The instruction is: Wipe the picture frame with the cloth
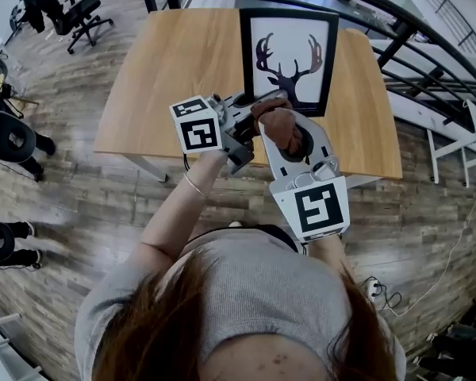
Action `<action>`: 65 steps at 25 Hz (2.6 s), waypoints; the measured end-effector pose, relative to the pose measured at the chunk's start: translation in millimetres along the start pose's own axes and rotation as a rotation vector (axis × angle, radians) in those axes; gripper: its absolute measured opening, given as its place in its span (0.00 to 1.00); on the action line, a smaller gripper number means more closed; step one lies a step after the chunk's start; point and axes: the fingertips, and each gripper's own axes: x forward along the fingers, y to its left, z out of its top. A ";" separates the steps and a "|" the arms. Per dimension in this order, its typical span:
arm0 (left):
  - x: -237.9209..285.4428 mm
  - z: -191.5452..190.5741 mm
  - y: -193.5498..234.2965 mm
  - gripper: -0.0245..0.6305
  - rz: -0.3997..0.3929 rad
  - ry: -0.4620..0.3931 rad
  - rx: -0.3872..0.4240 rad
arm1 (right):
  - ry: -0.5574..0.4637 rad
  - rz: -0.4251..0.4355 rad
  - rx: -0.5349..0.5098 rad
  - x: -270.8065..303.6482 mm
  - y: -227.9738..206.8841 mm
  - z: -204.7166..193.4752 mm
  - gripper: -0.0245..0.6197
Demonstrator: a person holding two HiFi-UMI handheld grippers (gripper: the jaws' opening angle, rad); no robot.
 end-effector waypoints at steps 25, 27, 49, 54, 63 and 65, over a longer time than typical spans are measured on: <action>-1.2 -22.3 -14.4 0.06 -0.013 -0.003 -0.031 | -0.187 -0.085 0.066 -37.3 -61.9 53.2 0.11; -3.4 -25.5 -14.5 0.06 -0.010 0.008 -0.036 | -0.259 -0.135 0.058 -38.8 -77.2 75.7 0.11; -3.7 -30.1 -23.5 0.06 -0.035 0.084 -0.013 | -0.160 -0.333 -0.108 26.3 -111.3 65.2 0.11; -5.3 -25.6 -25.5 0.06 -0.047 0.072 -0.022 | -0.095 -0.315 -0.076 22.8 -105.1 56.3 0.11; -3.9 -24.8 -28.6 0.06 -0.047 0.037 -0.036 | -0.057 -0.262 -0.003 7.7 -92.7 32.7 0.11; -3.8 -22.7 -27.3 0.06 -0.044 0.023 -0.033 | -0.055 -0.244 0.012 6.8 -88.9 27.6 0.11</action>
